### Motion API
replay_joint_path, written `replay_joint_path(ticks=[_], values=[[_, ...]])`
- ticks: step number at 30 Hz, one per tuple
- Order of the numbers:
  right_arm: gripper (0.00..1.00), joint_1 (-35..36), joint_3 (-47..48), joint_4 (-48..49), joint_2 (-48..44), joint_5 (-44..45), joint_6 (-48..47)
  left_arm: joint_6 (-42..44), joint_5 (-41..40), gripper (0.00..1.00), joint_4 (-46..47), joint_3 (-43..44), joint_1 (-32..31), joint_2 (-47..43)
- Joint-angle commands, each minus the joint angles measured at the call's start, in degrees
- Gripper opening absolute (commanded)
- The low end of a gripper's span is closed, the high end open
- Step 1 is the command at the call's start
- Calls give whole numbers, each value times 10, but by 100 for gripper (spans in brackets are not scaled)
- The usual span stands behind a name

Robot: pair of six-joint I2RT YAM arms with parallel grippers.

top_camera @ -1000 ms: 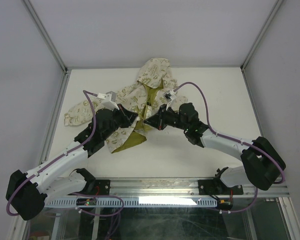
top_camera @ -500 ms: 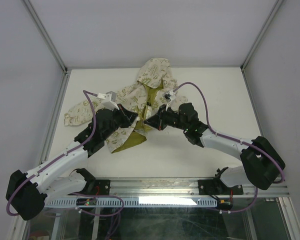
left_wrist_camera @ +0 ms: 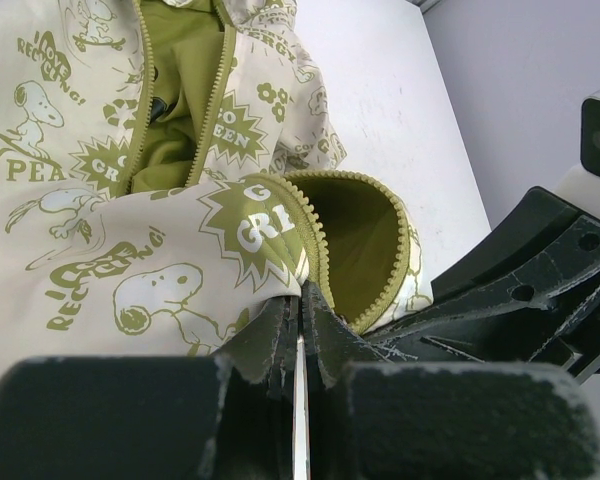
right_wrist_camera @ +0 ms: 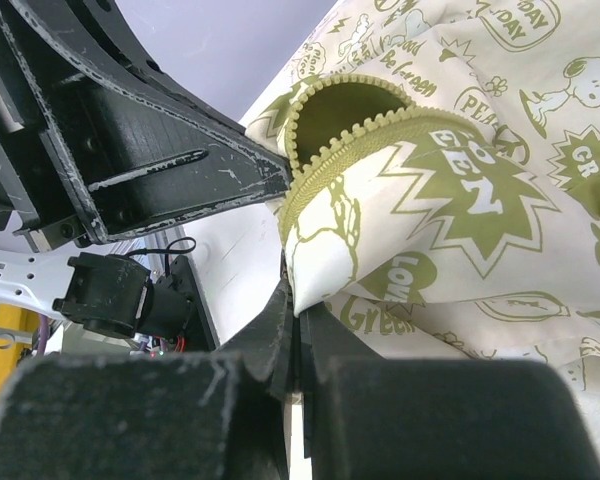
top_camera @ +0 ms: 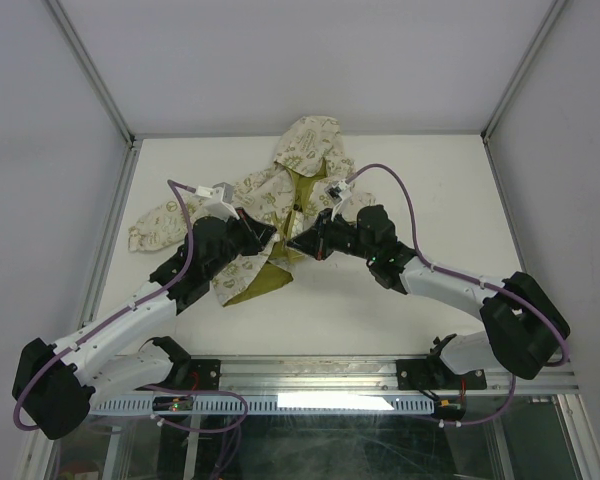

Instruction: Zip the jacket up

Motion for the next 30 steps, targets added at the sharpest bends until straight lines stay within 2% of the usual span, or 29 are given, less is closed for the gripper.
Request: replay_joint_path(ticks=[1, 14, 21, 23, 30], values=[[0, 3, 33, 31, 0, 19, -6, 7, 0, 0, 22, 25, -6, -5], [0, 3, 61, -3, 4, 30, 0, 13, -10, 0, 12, 14, -8, -20], [0, 9, 90, -91, 0, 28, 0, 29, -50, 0, 13, 27, -10, -15], [0, 14, 90, -116, -5, 35, 31, 39, -62, 0, 22, 28, -15, -13], [0, 19, 51, -78, -18, 30, 43, 63, -120, 0, 55, 23, -54, -14]])
